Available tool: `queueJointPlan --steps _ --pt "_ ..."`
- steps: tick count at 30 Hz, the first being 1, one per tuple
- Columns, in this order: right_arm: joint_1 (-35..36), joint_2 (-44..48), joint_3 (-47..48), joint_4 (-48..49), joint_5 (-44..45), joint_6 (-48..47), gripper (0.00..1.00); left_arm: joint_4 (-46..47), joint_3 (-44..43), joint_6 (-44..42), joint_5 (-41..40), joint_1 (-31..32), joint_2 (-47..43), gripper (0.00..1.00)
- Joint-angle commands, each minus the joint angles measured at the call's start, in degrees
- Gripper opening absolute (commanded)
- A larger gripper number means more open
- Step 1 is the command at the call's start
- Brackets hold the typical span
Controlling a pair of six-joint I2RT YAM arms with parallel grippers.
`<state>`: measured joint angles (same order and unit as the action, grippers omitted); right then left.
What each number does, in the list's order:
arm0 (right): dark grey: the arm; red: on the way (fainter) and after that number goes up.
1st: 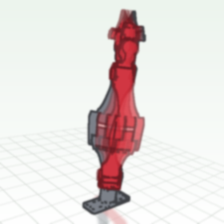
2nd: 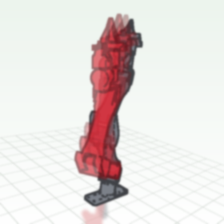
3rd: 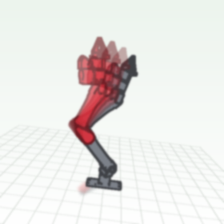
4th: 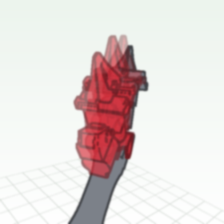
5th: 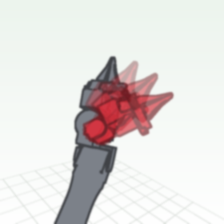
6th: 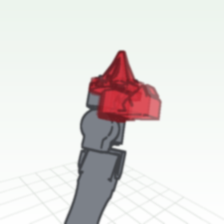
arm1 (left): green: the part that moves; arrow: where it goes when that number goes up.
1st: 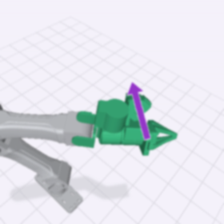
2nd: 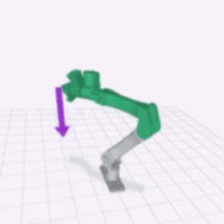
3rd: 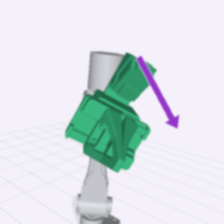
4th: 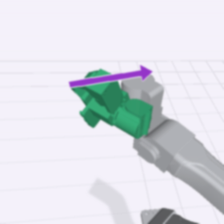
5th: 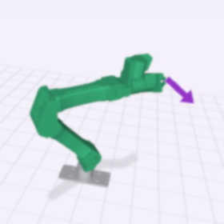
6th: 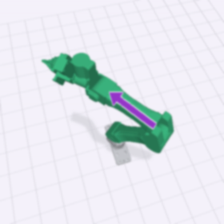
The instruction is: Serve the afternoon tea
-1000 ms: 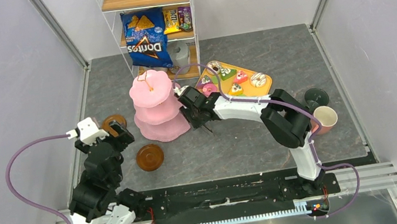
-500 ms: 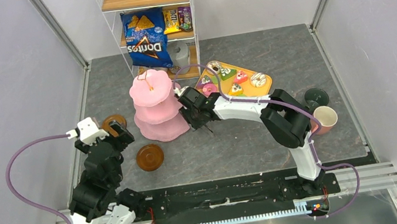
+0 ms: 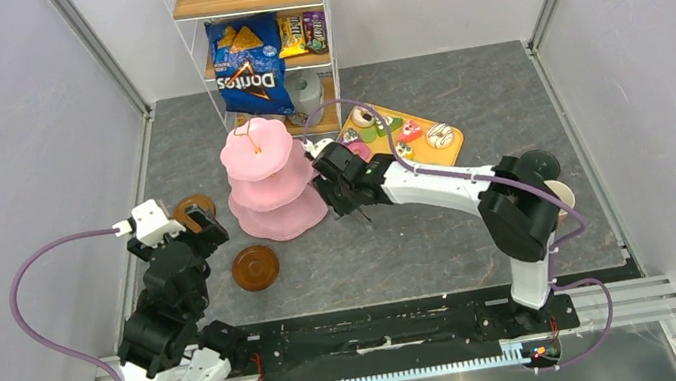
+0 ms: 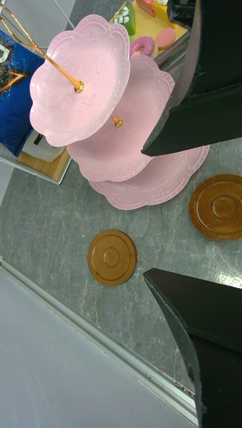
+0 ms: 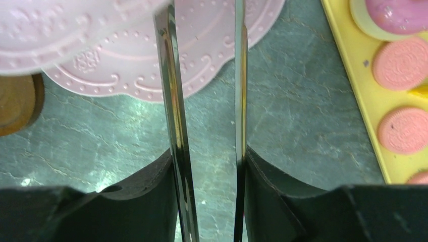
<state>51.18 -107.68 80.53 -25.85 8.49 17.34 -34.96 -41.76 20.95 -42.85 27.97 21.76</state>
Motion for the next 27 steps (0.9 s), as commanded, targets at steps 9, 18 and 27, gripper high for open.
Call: queueJointPlan --steps 9,18,27 --pt "0.3 12.0 -8.8 -4.1 7.2 -0.1 0.51 2.2 0.5 0.6 0.6 -0.4 0.8 0.90" --pt "-1.5 18.0 -13.1 -7.5 12.1 -0.4 0.52 2.2 0.5 0.8 0.8 -0.4 0.7 0.90" --pt "-9.4 20.3 -15.5 -8.9 10.0 -0.1 0.51 2.2 0.5 0.7 1.0 -0.4 0.4 0.90"
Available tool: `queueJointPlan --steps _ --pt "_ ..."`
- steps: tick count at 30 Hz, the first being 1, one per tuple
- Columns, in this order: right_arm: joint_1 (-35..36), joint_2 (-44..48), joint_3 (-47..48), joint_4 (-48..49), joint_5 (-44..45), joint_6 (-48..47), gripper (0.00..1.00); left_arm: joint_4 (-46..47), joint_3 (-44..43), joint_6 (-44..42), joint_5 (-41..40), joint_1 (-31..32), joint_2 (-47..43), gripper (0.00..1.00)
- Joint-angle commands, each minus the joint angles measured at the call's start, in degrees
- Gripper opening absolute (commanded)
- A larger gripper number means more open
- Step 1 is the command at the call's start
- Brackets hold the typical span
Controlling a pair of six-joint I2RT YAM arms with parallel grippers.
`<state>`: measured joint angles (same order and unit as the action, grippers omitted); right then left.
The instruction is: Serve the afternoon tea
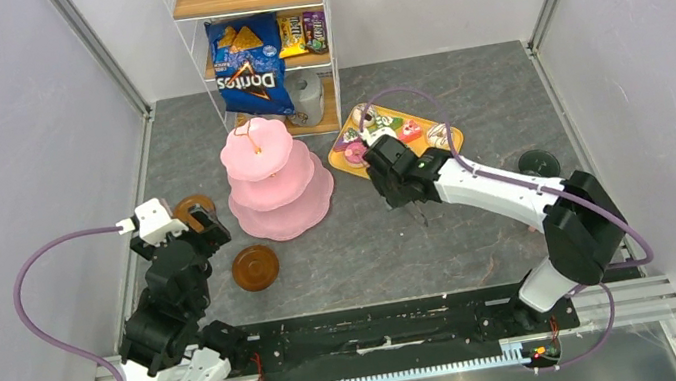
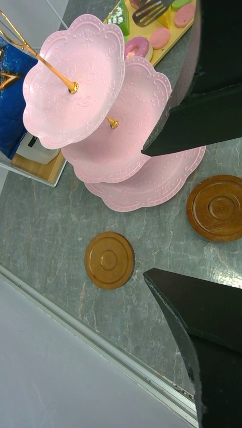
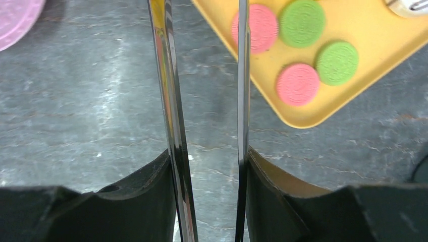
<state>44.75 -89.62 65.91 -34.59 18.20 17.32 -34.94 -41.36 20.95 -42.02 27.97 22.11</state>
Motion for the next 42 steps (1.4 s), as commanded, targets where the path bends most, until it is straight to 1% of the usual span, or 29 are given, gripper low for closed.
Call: queueJointPlan --steps 1,6,13,25,30,35,42 --pt "-3.7 2.2 -1.0 -0.3 -0.2 0.1 0.51 2.2 0.1 0.7 0.1 -0.4 0.0 0.90" --pt "-6.0 2.3 -2.1 -0.3 -1.7 0.3 0.51 2.2 0.1 0.8 0.2 -0.3 0.0 0.90" --pt "-7.1 1.9 -3.1 -0.5 -3.0 0.6 0.50 2.2 0.0 0.7 0.3 -0.4 -0.1 0.90" --pt "-7.3 5.0 -2.5 -5.1 -0.7 2.4 0.50 1.9 -0.1 0.9 0.4 -0.4 -0.6 0.90" --pt "-7.9 4.8 -2.3 -6.9 0.8 2.6 0.49 1.7 0.0 1.1 0.3 -0.4 -1.3 0.90" --pt "-7.9 4.6 -1.5 -5.1 -4.2 2.9 0.44 1.8 -0.1 1.1 0.3 -0.4 -1.6 0.90" --pt "-7.9 1.2 0.0 -2.6 -8.4 4.2 0.43 1.8 0.0 1.1 0.4 -0.3 -1.5 0.90"
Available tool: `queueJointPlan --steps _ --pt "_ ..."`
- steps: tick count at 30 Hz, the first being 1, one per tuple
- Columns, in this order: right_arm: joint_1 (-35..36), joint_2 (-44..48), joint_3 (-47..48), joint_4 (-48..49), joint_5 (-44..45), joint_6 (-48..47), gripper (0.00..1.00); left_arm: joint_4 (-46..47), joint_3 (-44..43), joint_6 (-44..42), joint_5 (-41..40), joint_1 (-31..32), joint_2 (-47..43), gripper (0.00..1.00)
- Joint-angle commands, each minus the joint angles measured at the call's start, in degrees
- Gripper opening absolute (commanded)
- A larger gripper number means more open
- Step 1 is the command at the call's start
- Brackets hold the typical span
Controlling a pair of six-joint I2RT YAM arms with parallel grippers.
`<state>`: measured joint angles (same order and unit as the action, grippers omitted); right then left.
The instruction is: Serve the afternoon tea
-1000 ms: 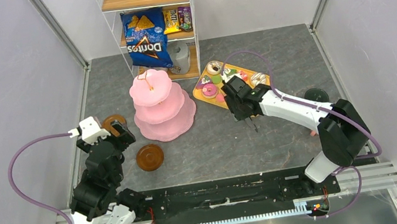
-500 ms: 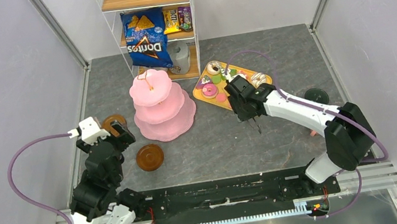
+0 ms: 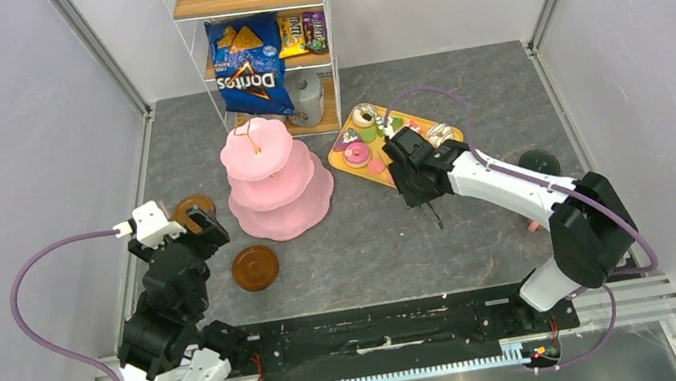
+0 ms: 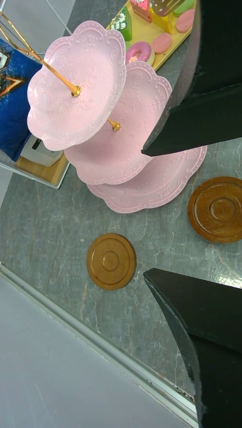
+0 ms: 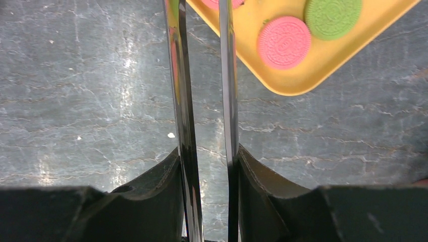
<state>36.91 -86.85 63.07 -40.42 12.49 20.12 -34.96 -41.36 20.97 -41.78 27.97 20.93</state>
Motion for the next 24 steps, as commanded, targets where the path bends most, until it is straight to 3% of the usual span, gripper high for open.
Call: queueJointPlan --steps 1,11,24 --pt "0.0 -1.9 2.9 3.6 -2.8 1.4 0.43 1.8 0.0 1.1 0.1 -0.4 -0.3 0.90" --pt "0.0 -5.0 4.2 5.7 -4.9 1.3 0.43 1.9 -0.1 1.1 0.3 -0.4 0.3 0.90" --pt "-1.2 -3.3 0.1 4.5 0.0 -0.1 0.44 1.9 0.0 1.0 0.3 -0.4 0.7 0.90"
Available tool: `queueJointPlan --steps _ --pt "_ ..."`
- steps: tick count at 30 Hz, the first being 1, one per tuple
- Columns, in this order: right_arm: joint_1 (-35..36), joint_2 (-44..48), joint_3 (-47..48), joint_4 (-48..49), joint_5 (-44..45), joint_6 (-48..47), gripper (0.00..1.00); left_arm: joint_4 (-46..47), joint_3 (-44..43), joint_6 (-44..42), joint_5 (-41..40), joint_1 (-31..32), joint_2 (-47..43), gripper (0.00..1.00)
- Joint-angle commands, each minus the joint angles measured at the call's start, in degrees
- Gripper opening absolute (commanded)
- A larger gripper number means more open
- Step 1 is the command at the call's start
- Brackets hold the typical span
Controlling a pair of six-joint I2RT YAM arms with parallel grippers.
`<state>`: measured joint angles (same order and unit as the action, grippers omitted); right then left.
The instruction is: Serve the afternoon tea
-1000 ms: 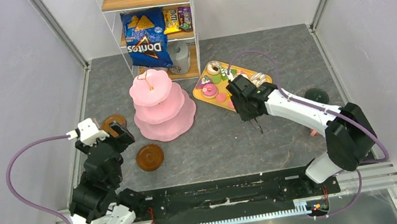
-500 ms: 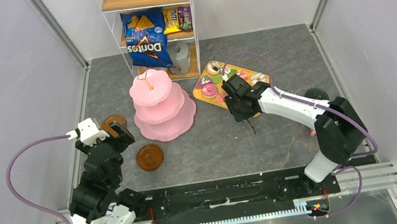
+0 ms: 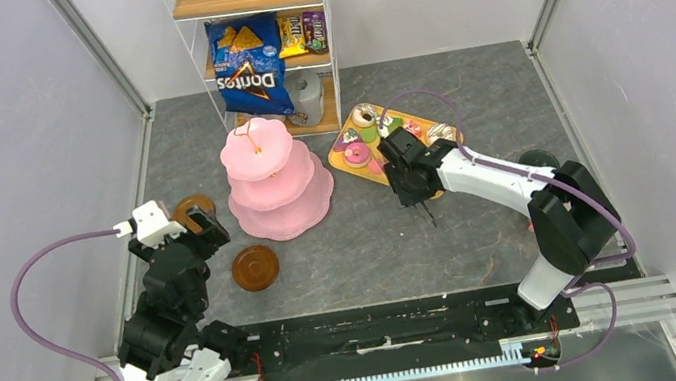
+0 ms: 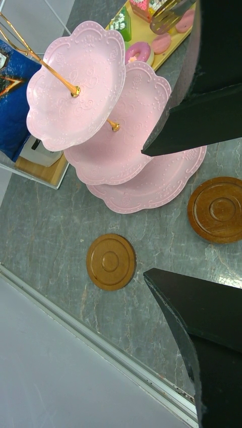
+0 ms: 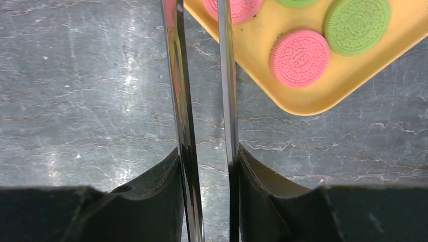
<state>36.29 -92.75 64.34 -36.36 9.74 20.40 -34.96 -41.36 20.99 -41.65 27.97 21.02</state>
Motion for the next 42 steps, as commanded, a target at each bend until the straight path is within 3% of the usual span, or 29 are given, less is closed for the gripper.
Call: queueJointPlan --steps 1,27,42 --pt "-0.7 3.2 -1.4 0.0 3.1 -0.5 0.44 1.9 0.0 1.0 0.2 -0.4 0.7 0.90" --pt "-3.1 12.7 -3.9 -5.3 7.0 1.2 0.47 1.8 -0.1 1.1 0.1 -0.4 0.3 0.90" --pt "-3.1 7.4 -5.0 -2.2 6.0 4.8 0.51 1.6 -0.1 1.2 -0.1 -0.4 0.2 0.90"
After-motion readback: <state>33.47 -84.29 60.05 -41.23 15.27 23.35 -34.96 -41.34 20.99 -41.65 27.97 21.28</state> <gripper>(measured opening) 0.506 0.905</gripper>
